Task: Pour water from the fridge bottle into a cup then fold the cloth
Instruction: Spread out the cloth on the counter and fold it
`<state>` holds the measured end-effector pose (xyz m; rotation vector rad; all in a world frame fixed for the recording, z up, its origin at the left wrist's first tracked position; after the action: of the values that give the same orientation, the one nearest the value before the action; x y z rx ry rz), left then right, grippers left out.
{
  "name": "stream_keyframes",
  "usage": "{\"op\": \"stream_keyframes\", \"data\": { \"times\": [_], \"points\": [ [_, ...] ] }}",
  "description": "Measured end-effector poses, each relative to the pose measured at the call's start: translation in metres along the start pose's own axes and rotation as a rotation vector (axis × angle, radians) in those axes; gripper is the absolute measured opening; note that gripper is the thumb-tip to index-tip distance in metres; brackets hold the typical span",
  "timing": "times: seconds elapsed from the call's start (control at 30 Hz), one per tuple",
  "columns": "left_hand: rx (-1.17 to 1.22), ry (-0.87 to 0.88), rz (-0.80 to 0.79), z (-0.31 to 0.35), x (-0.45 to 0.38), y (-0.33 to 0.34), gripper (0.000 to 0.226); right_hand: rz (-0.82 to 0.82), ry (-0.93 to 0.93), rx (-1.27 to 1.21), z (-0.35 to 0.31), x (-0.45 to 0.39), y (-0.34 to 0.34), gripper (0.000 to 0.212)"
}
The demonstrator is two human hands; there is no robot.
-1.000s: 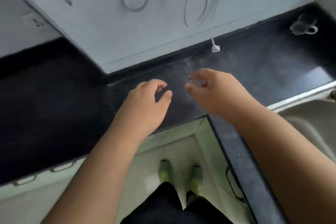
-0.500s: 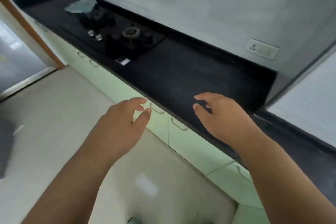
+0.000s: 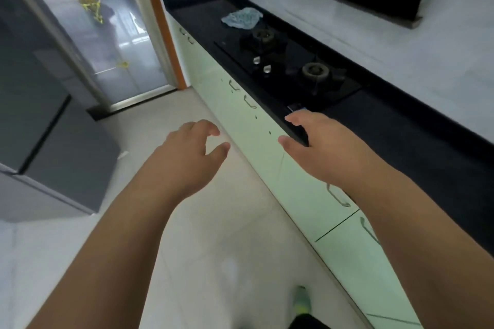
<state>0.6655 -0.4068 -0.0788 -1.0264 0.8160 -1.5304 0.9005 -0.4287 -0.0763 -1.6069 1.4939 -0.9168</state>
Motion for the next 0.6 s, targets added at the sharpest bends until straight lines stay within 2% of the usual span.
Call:
{"op": "stream_keyframes", "data": {
  "times": [0.13, 0.3, 0.43, 0.6],
  "points": [
    [-0.007, -0.041, 0.004, -0.017, -0.049, -0.014, 0.045, 0.016, -0.092, 0.035, -0.018, -0.072, 0.008, 0.058],
    [-0.010, -0.095, 0.122, -0.020, -0.126, -0.042, 0.039, 0.035, -0.195, 0.019, -0.035, -0.178, 0.015, 0.060],
    [0.021, -0.188, 0.175, -0.027, -0.178, -0.065, 0.034, -0.018, -0.258, -0.015, -0.050, -0.257, 0.014, 0.057],
    [0.086, -0.277, 0.205, -0.047, -0.238, -0.082, 0.039, -0.087, -0.295, -0.016, -0.062, -0.350, 0.014, 0.056]
  ]
}}
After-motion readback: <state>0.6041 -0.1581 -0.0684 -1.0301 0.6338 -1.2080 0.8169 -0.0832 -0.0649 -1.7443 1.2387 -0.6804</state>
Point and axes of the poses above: each hand's wrist, its own x-axis away from the middle knuckle, its own y-axis out of the palm, z = x × y, the point moved 4 cm from there along -x, towards the middle knuckle, and after that the axes turned 7 degrees about -y, right-handed, at the moved point
